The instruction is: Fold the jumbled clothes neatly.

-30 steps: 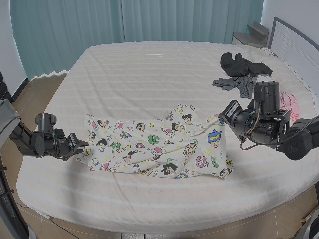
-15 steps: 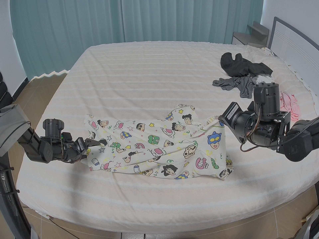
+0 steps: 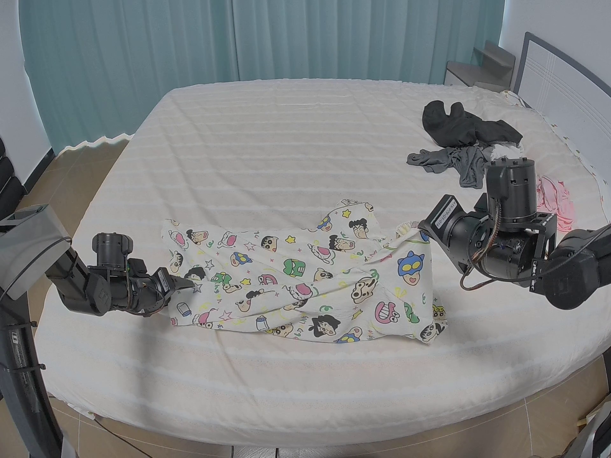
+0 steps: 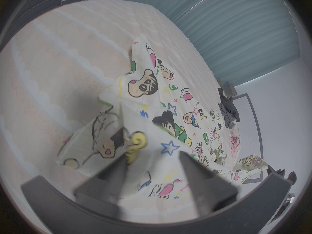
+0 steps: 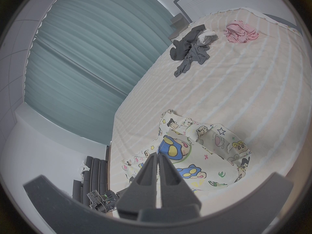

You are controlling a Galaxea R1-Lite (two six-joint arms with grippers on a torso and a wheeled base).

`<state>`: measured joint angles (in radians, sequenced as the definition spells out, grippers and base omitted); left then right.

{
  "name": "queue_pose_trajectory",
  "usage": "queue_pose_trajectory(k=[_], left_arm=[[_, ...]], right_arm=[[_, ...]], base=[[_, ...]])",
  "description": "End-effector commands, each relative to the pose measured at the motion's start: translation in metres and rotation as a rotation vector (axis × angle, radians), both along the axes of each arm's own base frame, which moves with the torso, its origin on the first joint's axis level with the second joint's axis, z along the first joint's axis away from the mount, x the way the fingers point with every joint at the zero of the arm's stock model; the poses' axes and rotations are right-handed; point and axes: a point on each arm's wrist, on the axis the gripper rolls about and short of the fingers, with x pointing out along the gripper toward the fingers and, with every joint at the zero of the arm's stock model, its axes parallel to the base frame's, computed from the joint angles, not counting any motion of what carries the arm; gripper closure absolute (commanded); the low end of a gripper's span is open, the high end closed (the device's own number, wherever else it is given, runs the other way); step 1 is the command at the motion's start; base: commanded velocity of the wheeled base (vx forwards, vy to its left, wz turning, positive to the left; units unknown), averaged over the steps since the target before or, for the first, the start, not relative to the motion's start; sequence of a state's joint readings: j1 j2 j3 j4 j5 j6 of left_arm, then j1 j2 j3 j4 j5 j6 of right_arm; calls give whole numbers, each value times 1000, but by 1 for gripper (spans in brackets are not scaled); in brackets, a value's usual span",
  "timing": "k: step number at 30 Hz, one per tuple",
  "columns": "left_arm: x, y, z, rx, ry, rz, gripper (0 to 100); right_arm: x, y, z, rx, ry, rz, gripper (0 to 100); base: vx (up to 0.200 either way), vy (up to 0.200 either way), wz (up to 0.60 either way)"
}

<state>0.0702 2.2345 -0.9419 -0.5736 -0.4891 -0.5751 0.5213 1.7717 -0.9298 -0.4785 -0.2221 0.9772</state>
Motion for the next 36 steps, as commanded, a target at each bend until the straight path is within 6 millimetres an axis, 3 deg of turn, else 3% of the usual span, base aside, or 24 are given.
queue_pose_trajectory(k=[1,9,21,29,36], left_arm=[[-3,1,-3,-20,20,-3,100],[-6,5,3,-56,29,-26,100],[-16,11,54,-122,-25,34,100],[-11,15,68,-167,-40,89,100],[-21,17,83,-203,-9,125,100]], right_arm=[[0,0,0,0,0,0,100],[0,-1,0,-1,1,-3,100],[3,0,2,10,-39,-3,100],[3,0,2,8,-51,-2,100],[1,-1,4,7,-56,-13,100]], base=[[0,0,0],[0,0,0],[0,0,0],[0,0,0],[0,0,0]])
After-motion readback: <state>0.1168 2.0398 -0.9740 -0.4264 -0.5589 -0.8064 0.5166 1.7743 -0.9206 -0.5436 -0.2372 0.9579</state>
